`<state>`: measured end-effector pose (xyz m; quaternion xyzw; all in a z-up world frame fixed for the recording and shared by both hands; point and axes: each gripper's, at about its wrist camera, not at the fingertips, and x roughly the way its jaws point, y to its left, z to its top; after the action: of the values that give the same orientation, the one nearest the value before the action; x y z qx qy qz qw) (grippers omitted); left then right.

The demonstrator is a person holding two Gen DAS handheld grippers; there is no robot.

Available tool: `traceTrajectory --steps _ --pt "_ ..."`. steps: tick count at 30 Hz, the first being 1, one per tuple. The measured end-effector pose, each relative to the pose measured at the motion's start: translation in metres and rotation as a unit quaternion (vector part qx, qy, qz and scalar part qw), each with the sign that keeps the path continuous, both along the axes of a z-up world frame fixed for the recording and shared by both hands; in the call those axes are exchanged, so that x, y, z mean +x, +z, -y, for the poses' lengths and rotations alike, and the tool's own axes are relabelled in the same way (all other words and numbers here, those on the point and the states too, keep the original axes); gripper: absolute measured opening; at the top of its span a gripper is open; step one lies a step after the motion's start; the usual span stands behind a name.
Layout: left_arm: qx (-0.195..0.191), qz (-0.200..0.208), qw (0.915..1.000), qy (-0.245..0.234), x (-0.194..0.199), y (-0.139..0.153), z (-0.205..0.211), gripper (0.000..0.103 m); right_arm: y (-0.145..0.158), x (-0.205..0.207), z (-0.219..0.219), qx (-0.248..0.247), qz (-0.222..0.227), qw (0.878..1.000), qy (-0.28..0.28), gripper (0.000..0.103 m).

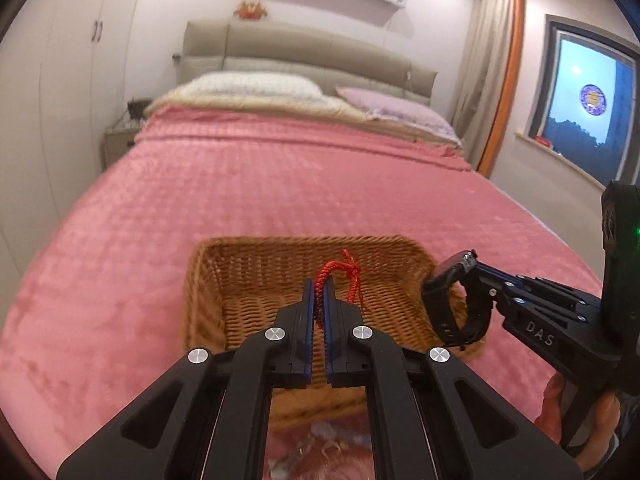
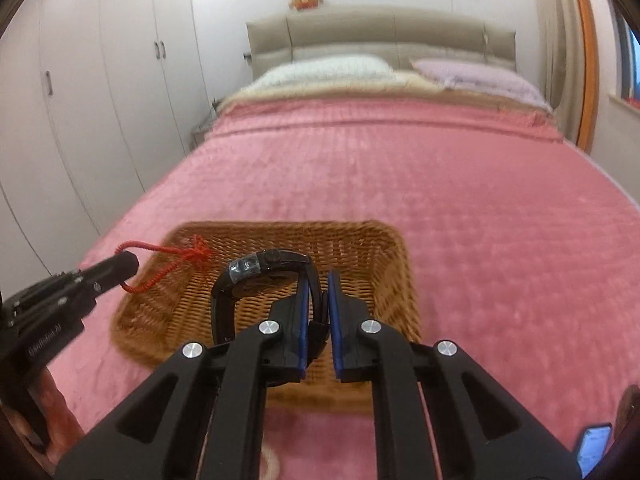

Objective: Organize jewelry
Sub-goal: 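Carry both items into the wicker basket and open both tools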

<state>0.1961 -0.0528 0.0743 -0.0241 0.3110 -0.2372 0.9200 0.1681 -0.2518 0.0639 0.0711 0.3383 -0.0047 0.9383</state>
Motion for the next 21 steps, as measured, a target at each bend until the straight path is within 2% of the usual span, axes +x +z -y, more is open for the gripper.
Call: traceTrajectory --steps 7,12,14,16,17,18,20,21 --pt "0.02 -0.04 0.9989 0.012 0.036 -0.037 0.006 0.002 -0.046 0.053 0.001 0.01 -0.074 0.997 0.001 0.008" --pt "0.035 -0.053 0.9979 0.014 0.04 -0.048 0.008 0.002 -0.064 0.058 0.004 0.017 -0.098 0.995 -0.001 0.008" --pt "0.037 -0.06 0.9974 0.017 0.039 -0.051 0.007 0.004 -0.068 0.058 0.005 0.017 -0.106 0.994 -0.003 0.012" --pt "0.028 -0.067 0.9973 0.013 0.038 -0.051 0.004 0.023 -0.068 0.056 0.008 0.021 -0.108 0.994 -0.008 0.014" --pt "0.028 -0.065 0.9974 0.016 0.035 -0.049 0.002 0.041 -0.066 0.052 0.008 0.018 -0.105 0.994 -0.009 0.018" --pt "0.031 -0.058 0.9976 0.019 0.031 -0.047 0.0 0.048 -0.063 0.048 0.007 0.013 -0.099 0.995 -0.008 0.023" --pt "0.041 -0.061 0.9972 0.015 0.024 -0.043 -0.001 0.051 -0.052 0.037 0.005 0.001 -0.083 0.996 -0.012 0.058" --pt "0.043 -0.065 0.9969 0.013 0.021 -0.041 -0.002 0.051 -0.046 0.03 0.004 0.0 -0.072 0.997 -0.01 0.06"
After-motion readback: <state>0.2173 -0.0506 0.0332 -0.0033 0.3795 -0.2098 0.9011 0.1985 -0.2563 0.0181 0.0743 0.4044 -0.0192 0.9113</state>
